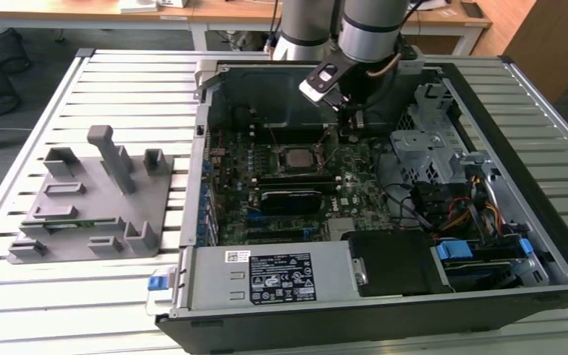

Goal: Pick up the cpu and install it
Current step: 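Close the cpu cover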

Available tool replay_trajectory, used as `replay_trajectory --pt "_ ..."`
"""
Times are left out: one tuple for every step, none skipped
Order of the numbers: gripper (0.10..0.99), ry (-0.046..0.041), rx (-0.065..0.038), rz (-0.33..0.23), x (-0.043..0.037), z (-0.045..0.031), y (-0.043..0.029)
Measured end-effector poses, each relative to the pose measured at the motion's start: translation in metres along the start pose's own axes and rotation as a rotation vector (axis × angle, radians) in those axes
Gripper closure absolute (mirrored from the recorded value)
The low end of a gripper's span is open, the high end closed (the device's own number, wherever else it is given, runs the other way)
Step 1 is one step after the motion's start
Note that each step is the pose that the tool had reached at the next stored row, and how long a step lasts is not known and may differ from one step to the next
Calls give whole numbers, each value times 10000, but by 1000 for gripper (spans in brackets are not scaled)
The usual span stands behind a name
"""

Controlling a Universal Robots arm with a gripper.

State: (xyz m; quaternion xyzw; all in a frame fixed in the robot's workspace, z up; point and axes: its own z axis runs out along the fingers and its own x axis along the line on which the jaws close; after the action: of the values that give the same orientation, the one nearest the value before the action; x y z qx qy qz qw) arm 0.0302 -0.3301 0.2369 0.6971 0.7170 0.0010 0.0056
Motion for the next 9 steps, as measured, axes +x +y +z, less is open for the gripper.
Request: replay_trajectory --pt "980 0 0 -1 0 1 -3" --pt "980 1 0 0 0 4 -5" --pt "980 1 -1 -1 0 5 -7" --pt "980 0 0 -1 0 6 -8" --pt "980 0 0 -1 0 8 -10" --pt "980 0 0 0 0 10 -12" --pt "980 1 0 -1 1 12 -13" --pt "980 1 0 -1 1 13 -14" --pt "980 1 0 -1 1 15 -15"
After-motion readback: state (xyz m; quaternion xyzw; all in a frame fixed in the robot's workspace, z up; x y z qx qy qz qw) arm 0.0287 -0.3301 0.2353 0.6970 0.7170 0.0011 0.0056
